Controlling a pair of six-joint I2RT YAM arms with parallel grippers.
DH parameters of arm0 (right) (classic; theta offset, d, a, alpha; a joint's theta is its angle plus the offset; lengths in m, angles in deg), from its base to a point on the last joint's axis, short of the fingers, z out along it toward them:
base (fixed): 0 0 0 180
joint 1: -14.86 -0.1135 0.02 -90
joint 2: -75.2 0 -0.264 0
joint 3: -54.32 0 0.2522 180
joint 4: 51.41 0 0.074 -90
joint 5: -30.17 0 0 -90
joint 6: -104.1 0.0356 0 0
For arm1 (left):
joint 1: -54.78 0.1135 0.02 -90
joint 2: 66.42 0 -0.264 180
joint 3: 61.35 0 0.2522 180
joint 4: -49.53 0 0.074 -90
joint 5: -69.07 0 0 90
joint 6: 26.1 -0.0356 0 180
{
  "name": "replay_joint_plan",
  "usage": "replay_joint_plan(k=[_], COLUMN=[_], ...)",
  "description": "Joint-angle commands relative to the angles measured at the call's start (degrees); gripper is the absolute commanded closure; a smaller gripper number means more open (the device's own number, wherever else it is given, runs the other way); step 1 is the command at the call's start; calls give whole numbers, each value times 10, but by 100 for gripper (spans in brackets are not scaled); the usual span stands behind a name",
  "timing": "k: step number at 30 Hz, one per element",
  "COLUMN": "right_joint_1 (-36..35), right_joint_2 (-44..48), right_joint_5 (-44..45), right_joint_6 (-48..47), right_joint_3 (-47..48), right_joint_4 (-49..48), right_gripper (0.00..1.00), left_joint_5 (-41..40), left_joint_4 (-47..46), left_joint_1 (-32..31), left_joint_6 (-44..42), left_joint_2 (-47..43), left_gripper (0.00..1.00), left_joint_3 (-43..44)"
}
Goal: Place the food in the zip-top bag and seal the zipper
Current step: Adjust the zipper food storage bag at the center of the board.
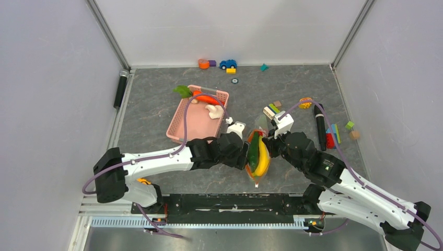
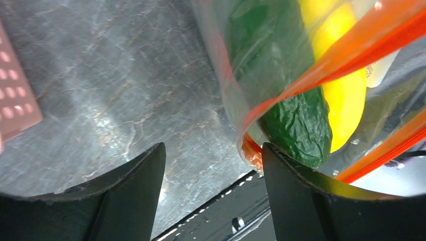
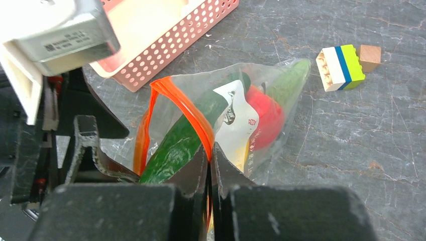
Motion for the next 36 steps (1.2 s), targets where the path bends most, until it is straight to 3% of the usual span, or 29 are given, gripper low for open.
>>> replay_joint_plan(k=[1,3,8,11,14,29,36], right_joint_1=[-1,-1,-1,-2,-1,-1,-2], right_joint_2=[1,1,6,7,6,-15,-24], right_joint_5=[5,8,14,17,27,126,65], right_joint_6=[-8,-8,-8,-8,-8,-2,-20], right_joint_3=[16,15,16,16,18,85,127], right_joint_4=[-25,-24,-21,-20,-16,67,83], right_gripper=[95,95,95,95,95,95,93], left_joint_5=[40,48,49,42,41,54,44], left_joint_4=[-69,-76,-76,-71,-67,-79,-80], left_joint_1=[-2,-2,-2,-2,-2,-2,-3], left_joint_6=[20,20,23,24,16,-67,-86], left_joint_2=[20,31,45,44,35,-72,-95], left_gripper=[25,28,46,68,97,98,98], left_joint_3=[5,11,22,27,33,32,36])
